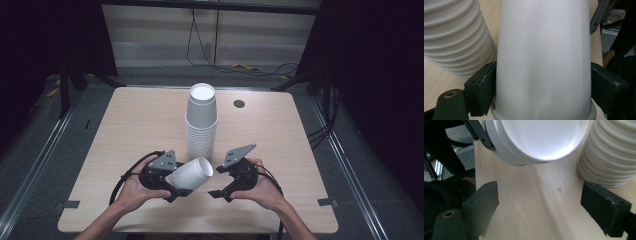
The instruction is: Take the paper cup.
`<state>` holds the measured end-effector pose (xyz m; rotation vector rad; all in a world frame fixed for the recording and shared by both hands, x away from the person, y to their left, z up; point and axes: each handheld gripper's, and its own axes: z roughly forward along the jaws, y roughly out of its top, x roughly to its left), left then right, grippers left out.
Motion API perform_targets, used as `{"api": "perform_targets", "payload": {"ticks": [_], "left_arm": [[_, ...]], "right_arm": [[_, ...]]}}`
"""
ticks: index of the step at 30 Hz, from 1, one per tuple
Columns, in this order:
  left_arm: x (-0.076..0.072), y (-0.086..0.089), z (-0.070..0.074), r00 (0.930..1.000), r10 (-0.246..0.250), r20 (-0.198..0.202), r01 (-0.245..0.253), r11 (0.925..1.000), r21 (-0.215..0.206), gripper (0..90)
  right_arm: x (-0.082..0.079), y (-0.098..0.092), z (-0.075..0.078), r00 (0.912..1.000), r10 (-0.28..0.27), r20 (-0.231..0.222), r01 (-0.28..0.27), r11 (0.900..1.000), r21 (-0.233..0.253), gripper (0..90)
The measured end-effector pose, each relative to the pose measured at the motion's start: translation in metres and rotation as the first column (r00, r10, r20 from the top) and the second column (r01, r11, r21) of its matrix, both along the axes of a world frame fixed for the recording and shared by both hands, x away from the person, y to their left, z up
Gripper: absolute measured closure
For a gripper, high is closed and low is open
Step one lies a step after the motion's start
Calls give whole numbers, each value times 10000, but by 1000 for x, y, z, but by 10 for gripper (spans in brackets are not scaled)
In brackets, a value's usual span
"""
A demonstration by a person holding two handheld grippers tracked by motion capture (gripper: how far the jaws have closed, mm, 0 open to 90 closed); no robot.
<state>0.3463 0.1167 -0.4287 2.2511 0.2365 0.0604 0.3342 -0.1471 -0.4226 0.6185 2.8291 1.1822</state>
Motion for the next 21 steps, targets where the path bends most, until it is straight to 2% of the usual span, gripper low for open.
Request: {"api": "perform_targets", "payload": {"ticks": [3, 5, 6, 7, 9, 12, 14, 16, 21], "left_arm": [[0, -2, -1, 9999, -128, 18, 127, 9998, 169, 168], [1, -4, -1, 9998, -195, 88, 191, 9989, 426, 167], [1, -4, -1, 9998, -195, 88, 191, 9989, 426, 168], [2, -5, -2, 9997, -209, 141, 200, 9980, 606, 167], [3, -6, -3, 9997, -219, 69, 214, 9978, 620, 168], [3, -10, -6, 9989, -452, 78, 442, 9934, 1058, 168], [3, -12, -8, 9989, -466, 43, 459, 9931, 1084, 168], [1, -14, -8, 9988, -479, 56, 468, 9899, 1335, 167], [-1, -18, -10, 9983, -570, 113, 548, 9880, 1443, 167]], "right_arm": [[1, 2, 2, 9999, -63, 126, 67, 9996, -267, 148], [1, 3, 2, 9999, 25, 108, -21, 9991, -413, 155], [1, 3, 2, 9999, 94, 125, -88, 9988, -488, 163], [2, 4, 2, 9999, 114, 92, -109, 9983, -574, 166], [2, 5, 1, 9998, 190, 74, -184, 9974, -691, 169], [3, 6, 1, 9996, 276, 42, -271, 9957, -882, 172], [4, 6, 2, 9994, 352, 27, -347, 9936, -1071, 174], [5, 7, 2, 9989, 457, -31, -458, 9935, -1039, 174], [6, 9, 1, 9974, 713, -116, -721, 9916, -1076, 174]]}}
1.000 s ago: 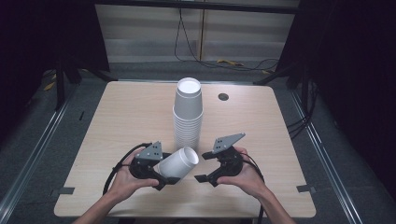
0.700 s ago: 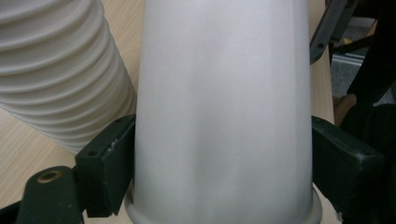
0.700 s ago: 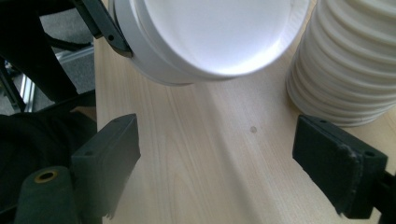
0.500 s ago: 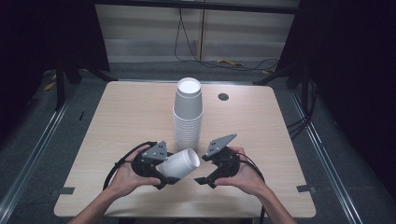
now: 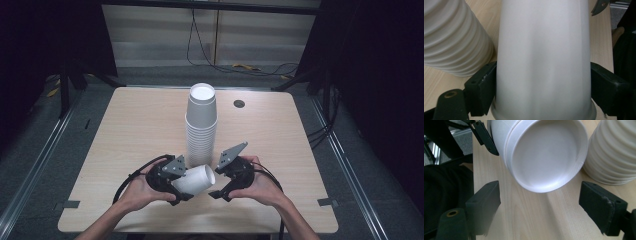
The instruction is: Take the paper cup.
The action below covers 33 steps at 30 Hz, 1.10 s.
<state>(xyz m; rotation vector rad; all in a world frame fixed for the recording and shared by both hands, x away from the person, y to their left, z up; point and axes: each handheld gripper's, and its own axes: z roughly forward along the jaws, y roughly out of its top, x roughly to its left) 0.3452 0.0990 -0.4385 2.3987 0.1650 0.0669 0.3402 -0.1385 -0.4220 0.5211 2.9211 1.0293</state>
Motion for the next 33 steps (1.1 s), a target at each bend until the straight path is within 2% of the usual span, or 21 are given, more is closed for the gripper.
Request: {"api": "perform_targets", "payload": {"ticks": [5, 7, 8, 9, 10, 15, 19, 22, 28, 33], "left_arm": [[-2, -7, 1, 9997, -228, 40, 226, 9987, 458, 167], [-2, -8, 1, 9997, -220, 45, 218, 9987, 451, 167], [-1, -12, 2, 9992, -386, -84, 390, 9981, 487, 168], [-1, -13, 1, 9991, -427, -46, 429, 9974, 572, 168], [-2, -15, 0, 9985, -542, -25, 543, 9953, 802, 168], [-4, -20, -3, 9973, -734, -81, 739, 9907, 1140, 167], [-3, -24, -2, 9964, -839, -132, 849, 9874, 1334, 167], [-5, -28, -1, 9953, -961, -107, 966, 9852, 1414, 167], [-8, -31, -3, 9942, -1071, -114, 1077, 9837, 1443, 166], [-10, -32, -2, 9927, -1197, -144, 1206, 9832, 1371, 165]], "right_arm": [[0, 5, -4, 9998, 215, 22, -213, 9989, -423, 194], [0, 6, -4, 9996, 276, 107, -270, 9984, -501, 194], [0, 8, -4, 9992, 386, 56, -382, 9972, -642, 192], [0, 9, -4, 9988, 461, 142, -450, 9965, -702, 189], [0, 9, -4, 9987, 498, 98, -490, 9962, -714, 189], [0, 13, -5, 9981, 609, -38, -610, 9931, -999, 175], [-1, 18, -6, 9959, 899, 106, -879, 9883, -1247, 173], [-2, 21, -4, 9949, 1004, 126, -980, 9868, -1286, 173], [-2, 25, -6, 9928, 1184, -183, -1198, 9832, -1375, 169], [-3, 25, -6, 9913, 1286, -282, -1311, 9834, -1252, 180]]}}
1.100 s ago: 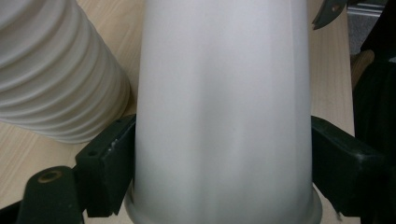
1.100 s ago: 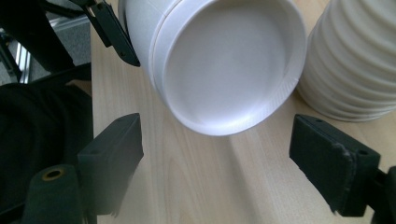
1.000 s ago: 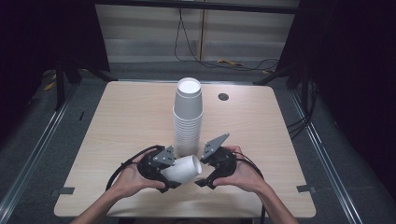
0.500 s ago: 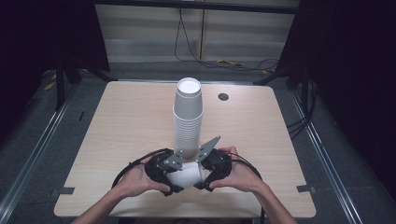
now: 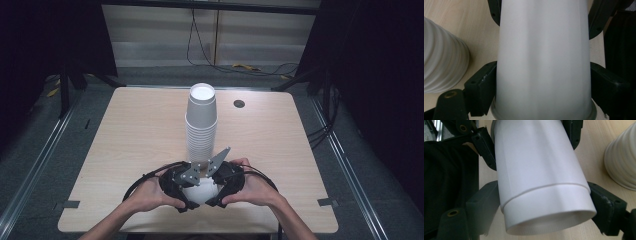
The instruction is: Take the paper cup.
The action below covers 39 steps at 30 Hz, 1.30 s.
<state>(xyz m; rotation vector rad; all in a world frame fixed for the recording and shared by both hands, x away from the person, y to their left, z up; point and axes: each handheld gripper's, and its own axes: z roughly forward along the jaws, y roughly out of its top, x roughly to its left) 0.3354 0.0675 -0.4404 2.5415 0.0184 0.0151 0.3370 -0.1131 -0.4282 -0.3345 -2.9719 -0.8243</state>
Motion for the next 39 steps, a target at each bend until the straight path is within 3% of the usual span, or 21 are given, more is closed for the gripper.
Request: {"api": "perform_targets", "payload": {"ticks": [10, 18, 23, 27, 31, 33, 37, 39], "left_arm": [[0, 3, -1, 9998, -123, 140, 125, 9998, -129, 161], [-3, 7, -1, 9989, -159, 448, 176, 9991, -380, 141], [-1, 11, 3, 9980, -143, 612, 194, 9963, -843, 135], [-1, 14, 6, 9972, -103, 735, 198, 9913, -1302, 146], [-1, 18, 9, 9975, 0, 712, 108, 9886, -1502, 156], [1, 20, 10, 9982, 182, 577, -68, 9814, -1917, 158], [3, 24, 11, 9986, 372, 380, -280, 9752, -2196, 159], [5, 27, 12, 9984, 442, 363, -337, 9679, -2490, 159]], "right_arm": [[0, 1, -1, 9999, -24, -170, 26, 9999, 130, 214], [-2, 0, 1, 10000, 96, 13, -97, 9996, 249, 224], [-3, -2, 3, 10000, -8, 44, 7, 9996, 293, 229], [-2, -2, 3, 9999, 51, 157, -56, 9994, 331, 232], [-1, -3, 2, 9999, -81, 116, 77, 9993, 355, 233], [0, -4, 3, 9998, -104, 149, 98, 9992, 400, 233], [1, -6, 3, 9997, -177, 185, 168, 9987, 489, 232], [1, -8, 4, 9995, -258, 191, 248, 9984, 517, 231]]}}
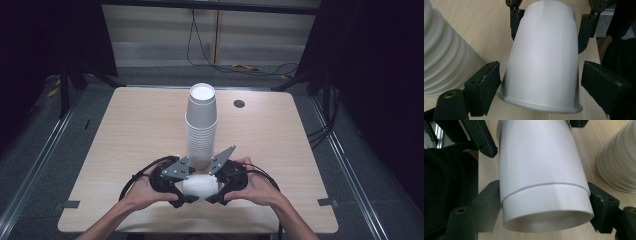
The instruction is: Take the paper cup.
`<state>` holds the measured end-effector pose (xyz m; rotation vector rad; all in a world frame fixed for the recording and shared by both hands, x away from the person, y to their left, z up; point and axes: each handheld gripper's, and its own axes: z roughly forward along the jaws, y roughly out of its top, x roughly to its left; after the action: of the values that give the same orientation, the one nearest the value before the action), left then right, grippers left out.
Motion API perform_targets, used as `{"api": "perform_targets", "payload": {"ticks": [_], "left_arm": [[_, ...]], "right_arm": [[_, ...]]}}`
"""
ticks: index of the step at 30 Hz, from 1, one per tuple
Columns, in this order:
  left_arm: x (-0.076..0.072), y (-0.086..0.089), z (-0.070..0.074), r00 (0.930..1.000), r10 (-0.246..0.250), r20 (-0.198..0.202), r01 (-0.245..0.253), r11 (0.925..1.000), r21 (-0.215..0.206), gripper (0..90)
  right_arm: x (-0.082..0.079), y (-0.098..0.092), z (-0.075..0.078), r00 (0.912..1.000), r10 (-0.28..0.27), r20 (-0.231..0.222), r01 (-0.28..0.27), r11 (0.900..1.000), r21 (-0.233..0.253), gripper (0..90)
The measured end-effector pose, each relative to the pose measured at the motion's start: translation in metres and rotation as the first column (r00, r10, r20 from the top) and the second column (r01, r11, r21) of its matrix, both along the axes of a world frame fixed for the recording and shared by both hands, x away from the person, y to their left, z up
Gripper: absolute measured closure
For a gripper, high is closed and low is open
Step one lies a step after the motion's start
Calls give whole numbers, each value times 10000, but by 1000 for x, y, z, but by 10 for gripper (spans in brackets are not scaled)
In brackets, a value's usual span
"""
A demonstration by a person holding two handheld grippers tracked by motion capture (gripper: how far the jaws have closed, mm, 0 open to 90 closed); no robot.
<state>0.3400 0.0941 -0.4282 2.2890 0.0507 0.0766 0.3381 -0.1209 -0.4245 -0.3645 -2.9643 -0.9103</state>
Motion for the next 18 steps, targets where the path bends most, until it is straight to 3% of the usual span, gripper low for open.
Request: {"api": "perform_targets", "payload": {"ticks": [5, 8, 12, 18], "left_arm": [[-1, 5, 2, 9991, 386, -154, -392, 9986, -366, 161], [-1, 10, 4, 9985, 457, -295, -479, 9957, -791, 163], [2, 17, 8, 9974, 656, -303, -687, 9909, -1157, 160], [6, 30, 6, 9918, 1100, -656, -1202, 9762, -1805, 160]], "right_arm": [[-2, -3, 3, 9998, -194, 35, 194, 9998, -42, 230], [-3, -5, 2, 9995, -302, 68, 303, 9995, -120, 229], [-1, -12, 0, 9986, -528, 35, 527, 9984, 200, 229], [-2, -22, -4, 9969, -781, -92, 785, 9955, 528, 229]]}}
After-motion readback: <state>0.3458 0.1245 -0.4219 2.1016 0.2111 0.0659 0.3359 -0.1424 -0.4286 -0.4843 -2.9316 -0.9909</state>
